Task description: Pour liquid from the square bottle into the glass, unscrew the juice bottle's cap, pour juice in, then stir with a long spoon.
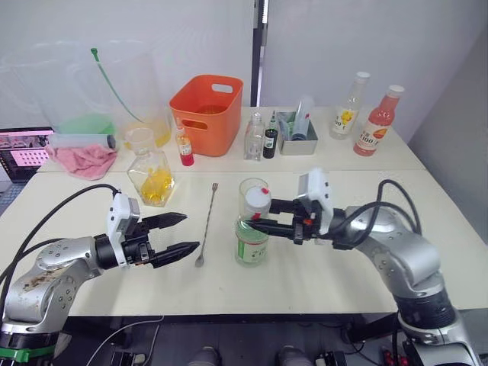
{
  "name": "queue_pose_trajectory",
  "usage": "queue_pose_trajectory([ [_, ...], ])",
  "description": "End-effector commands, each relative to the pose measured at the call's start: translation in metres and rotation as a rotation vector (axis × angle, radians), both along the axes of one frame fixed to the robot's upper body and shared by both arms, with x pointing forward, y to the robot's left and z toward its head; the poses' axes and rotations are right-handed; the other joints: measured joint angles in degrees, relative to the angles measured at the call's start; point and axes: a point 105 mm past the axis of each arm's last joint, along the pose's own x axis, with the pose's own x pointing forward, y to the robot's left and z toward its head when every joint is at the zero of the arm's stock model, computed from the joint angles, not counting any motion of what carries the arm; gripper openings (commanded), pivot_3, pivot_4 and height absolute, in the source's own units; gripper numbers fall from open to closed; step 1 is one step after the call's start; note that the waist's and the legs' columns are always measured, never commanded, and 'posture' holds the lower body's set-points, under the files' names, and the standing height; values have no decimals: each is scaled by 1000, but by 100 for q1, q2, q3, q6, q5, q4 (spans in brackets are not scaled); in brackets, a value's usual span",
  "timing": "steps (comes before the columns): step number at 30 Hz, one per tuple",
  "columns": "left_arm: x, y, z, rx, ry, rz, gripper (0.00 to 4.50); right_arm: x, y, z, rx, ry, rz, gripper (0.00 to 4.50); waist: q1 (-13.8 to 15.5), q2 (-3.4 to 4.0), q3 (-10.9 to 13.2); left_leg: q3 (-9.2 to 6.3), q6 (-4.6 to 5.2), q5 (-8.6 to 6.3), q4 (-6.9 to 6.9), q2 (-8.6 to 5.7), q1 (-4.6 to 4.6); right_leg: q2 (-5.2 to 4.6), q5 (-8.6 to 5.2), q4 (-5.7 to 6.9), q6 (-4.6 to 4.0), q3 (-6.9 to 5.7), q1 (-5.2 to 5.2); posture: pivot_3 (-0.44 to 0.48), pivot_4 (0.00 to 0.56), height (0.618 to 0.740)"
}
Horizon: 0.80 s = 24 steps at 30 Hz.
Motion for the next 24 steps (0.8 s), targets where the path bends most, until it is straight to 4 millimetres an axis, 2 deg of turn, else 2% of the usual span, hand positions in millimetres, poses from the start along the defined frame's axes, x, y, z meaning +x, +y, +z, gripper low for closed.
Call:
queue_pose_trajectory([
  [1,-6,3,8,4,-28,-6,4500,-5,4,5,7,-55,17,1247,-18,0,0,1,0,0,0,0,1,0,0,1,0,1,0,0,150,740],
  [2,-6,3,8,4,-26,-7,4500,-5,4,4,6,-45,22,1247,-19,-1,0,1,0,0,-2,2,6,1,1,2,-2,0,3,0,150,740],
  [4,-7,3,7,8,-40,-3,4500,-4,4,3,8,-34,21,2262,-16,-1,-1,0,0,0,-3,4,10,3,2,2,-4,0,4,0,150,740],
  [10,-7,4,13,-45,-80,15,4500,0,-3,8,7,-27,28,4367,-6,-1,0,0,-2,1,-2,4,13,3,2,1,-4,-1,8,0,150,740],
  [14,-18,-2,14,-50,-90,10,4500,6,-26,16,-94,-97,101,4447,-13,-1,0,4,-2,1,-2,3,14,2,3,-2,-4,2,9,0,150,740],
  [18,-24,-1,15,-43,-95,27,4500,4,-43,29,-123,-46,245,4447,-6,-1,0,3,-1,1,-3,7,16,4,3,-4,-4,-1,12,0,150,740],
  [21,-23,3,15,-3,-150,74,4500,12,-43,39,-123,-42,332,4447,-44,-2,0,12,-1,1,-4,15,25,7,4,-6,-6,0,17,0,150,740],
  [24,-23,5,19,-14,-161,97,4500,22,-38,35,-149,-30,400,4447,-41,-2,0,18,-2,1,-5,26,34,18,8,-7,-14,0,19,0,150,740],
])
